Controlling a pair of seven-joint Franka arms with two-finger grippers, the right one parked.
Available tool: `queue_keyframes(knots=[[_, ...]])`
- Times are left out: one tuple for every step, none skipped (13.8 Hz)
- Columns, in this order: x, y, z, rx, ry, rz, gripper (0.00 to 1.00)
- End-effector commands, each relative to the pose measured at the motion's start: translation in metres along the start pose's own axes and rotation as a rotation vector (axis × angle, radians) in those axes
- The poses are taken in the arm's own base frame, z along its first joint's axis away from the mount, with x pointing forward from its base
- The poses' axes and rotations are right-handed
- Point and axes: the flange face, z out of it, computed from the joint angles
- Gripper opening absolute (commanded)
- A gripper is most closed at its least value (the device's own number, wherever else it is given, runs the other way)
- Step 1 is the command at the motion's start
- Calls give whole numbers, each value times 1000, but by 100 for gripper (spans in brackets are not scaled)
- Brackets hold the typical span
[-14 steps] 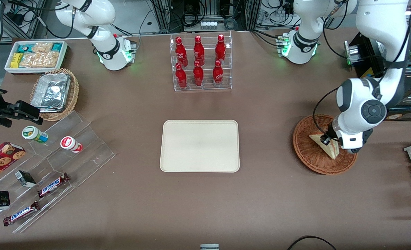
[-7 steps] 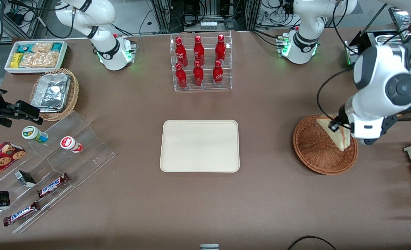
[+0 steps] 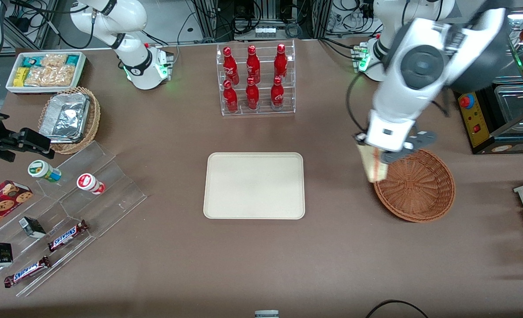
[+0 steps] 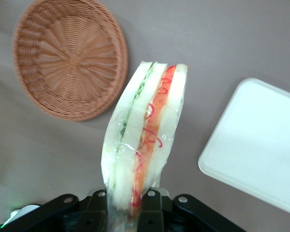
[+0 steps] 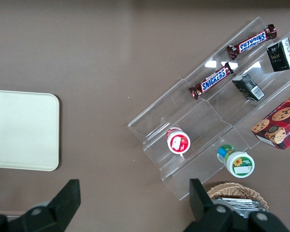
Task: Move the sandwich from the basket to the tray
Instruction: 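Lift the sandwich out of the basket and carry it toward the tray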
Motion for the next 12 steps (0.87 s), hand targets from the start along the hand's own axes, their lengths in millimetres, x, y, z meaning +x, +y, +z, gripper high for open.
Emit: queue_keyframes(knots=[[-29, 48, 3, -36, 1, 75, 20], [-40, 67, 9, -49, -2, 96, 20], [-47, 81, 18, -60, -12, 137, 20], [-45, 92, 28, -77, -21, 150, 20], [-58, 112, 39, -82, -10, 179, 20], [-73, 138, 54, -73, 13, 211, 20], [-70, 155, 77, -51, 24, 164, 20], [-65, 163, 99, -15, 45, 139, 20], [-75, 177, 118, 5, 60, 162, 19], [-77, 187, 137, -3, 58, 178, 19], [-75, 195, 152, -24, 51, 185, 19], [-74, 200, 163, -34, 64, 197, 19]])
